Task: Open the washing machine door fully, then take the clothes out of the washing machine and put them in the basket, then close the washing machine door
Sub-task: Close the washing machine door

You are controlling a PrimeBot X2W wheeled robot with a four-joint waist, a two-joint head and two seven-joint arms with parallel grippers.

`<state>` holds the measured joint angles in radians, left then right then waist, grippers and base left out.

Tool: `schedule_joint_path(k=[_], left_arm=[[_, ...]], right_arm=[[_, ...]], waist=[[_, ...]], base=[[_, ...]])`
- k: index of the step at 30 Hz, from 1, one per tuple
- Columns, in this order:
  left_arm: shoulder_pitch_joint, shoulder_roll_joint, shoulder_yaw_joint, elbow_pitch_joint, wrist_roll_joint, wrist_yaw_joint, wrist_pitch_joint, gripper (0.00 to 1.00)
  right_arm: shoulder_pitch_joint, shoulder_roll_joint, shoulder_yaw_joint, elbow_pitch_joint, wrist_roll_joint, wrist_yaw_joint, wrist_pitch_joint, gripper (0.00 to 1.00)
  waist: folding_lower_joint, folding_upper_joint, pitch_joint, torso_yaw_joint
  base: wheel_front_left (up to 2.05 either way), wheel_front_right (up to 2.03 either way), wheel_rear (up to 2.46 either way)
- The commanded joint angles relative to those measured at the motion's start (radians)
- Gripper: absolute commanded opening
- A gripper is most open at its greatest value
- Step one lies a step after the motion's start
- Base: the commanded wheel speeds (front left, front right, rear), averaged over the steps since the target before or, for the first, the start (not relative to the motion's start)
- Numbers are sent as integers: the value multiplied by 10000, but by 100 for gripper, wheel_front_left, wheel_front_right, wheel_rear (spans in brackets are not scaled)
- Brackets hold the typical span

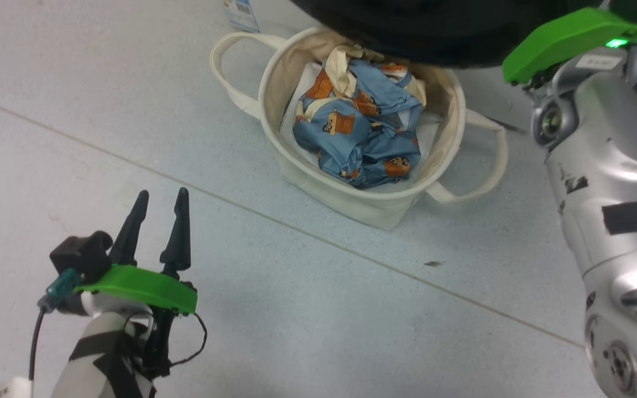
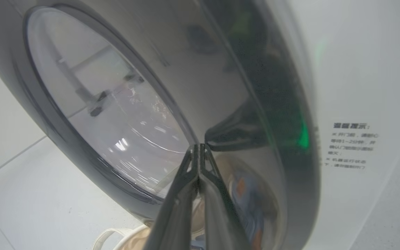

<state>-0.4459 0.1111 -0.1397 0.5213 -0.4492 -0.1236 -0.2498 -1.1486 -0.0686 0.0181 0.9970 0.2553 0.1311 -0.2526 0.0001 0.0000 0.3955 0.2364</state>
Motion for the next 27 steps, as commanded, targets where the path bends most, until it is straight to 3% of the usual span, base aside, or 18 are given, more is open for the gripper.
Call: schedule_joint_path(k=[1,9,21,22,23,24,27], left_arm=[[-221,221,436,-331,126,-26,-120,100],[-237,138,676,-365,226,-61,-120,100],[-363,137,508,-402,163,-69,-120,100],[-363,153,505,-404,146,-69,-120,100],[-361,174,509,-403,136,-69,-120,100],[-360,192,516,-399,130,-69,-120,100],[-317,241,531,-363,111,-70,-120,100]], right_arm=[[-489,183,-165,-153,-17,-4,-91,0],[-1216,183,-1642,-19,-606,-4,-91,0],[-1470,183,-2736,-225,-1533,-4,-91,0],[-1480,183,-2755,-242,-1571,-4,-91,16],[-1478,183,-2809,-307,-1645,-4,-91,94],[-1456,183,-2875,-372,-1739,-4,-91,100],[-1318,183,-2942,-252,-1860,-4,-91,100]], waist=[[-1,0,257,95],[-1,0,601,172],[-1,0,782,203],[-1,0,780,194],[-1,0,775,181],[-1,0,765,169],[-1,0,605,134]], base=[[0,0,0],[0,0,0],[0,0,0],[0,0,0],[0,0,0],[0,0,0],[0,0,0]])
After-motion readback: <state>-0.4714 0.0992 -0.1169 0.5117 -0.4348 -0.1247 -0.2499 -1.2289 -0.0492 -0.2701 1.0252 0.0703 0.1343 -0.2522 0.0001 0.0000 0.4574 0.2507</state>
